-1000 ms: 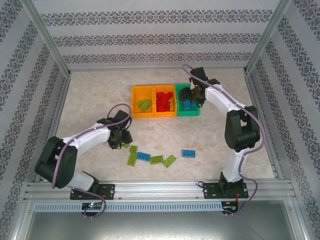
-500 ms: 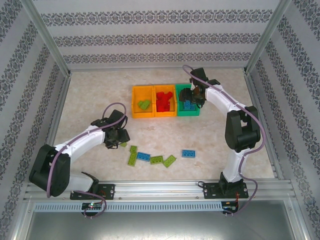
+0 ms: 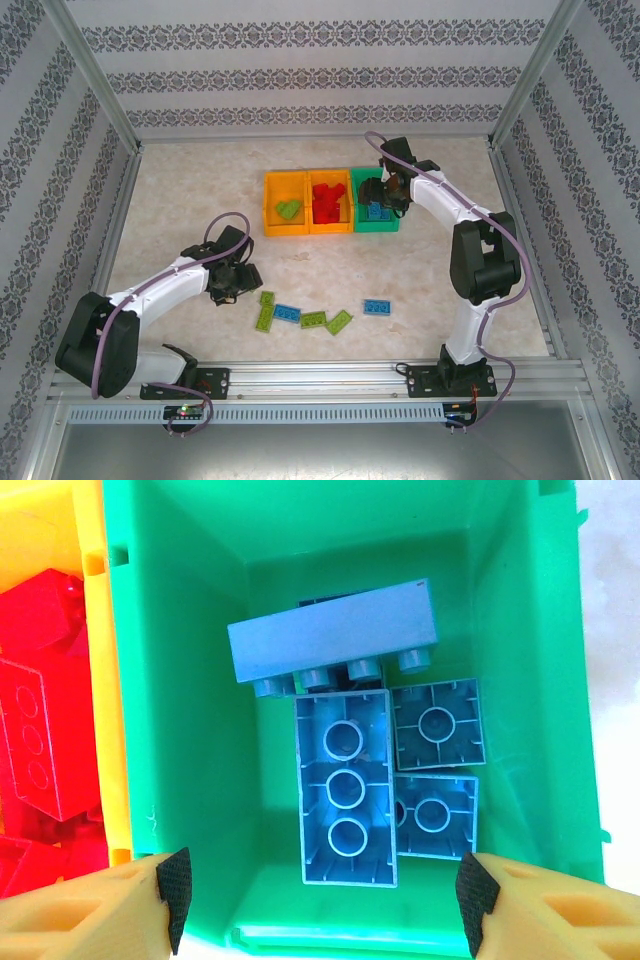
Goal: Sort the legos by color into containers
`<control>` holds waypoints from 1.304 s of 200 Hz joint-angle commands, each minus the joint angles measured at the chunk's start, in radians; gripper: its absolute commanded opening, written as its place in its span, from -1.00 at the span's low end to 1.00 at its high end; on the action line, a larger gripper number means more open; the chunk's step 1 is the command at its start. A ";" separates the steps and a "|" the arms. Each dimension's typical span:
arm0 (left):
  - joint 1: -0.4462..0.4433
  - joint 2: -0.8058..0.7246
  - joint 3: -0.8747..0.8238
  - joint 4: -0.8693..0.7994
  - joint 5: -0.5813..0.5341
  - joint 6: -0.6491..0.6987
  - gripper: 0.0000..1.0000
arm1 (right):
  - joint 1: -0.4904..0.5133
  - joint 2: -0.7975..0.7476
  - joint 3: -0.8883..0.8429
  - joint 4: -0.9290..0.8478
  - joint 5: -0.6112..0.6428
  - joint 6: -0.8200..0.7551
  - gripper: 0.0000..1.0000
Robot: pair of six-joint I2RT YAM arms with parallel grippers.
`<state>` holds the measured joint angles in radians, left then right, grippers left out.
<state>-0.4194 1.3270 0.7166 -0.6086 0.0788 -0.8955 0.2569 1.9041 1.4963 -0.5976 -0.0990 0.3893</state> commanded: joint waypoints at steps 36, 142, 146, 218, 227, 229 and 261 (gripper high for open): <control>-0.019 0.000 0.046 0.018 -0.014 -0.034 0.47 | -0.008 -0.034 -0.024 0.005 -0.016 0.008 0.46; -0.027 0.176 0.108 0.104 0.036 -0.019 -0.01 | -0.014 -0.082 -0.057 0.036 -0.019 0.017 0.48; -0.028 0.179 0.109 0.105 0.035 -0.017 -0.06 | -0.013 -0.088 -0.059 0.037 -0.018 0.018 0.47; -0.026 0.191 0.190 0.077 -0.019 0.049 -0.54 | -0.009 -0.255 -0.247 0.032 -0.032 0.028 0.51; -0.025 0.197 0.224 0.066 -0.023 0.065 -0.54 | 0.000 -0.286 -0.293 0.024 -0.032 0.036 0.51; -0.025 0.199 0.232 0.063 -0.024 0.068 -0.54 | 0.002 -0.293 -0.306 0.020 -0.033 0.038 0.51; -0.022 0.264 0.419 0.012 -0.044 0.164 -0.54 | 0.065 -0.406 -0.501 -0.010 -0.015 0.104 0.55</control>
<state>-0.4385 1.5494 1.0027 -0.5507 0.0738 -0.8310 0.2680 1.5749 1.1172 -0.5571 -0.1158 0.4248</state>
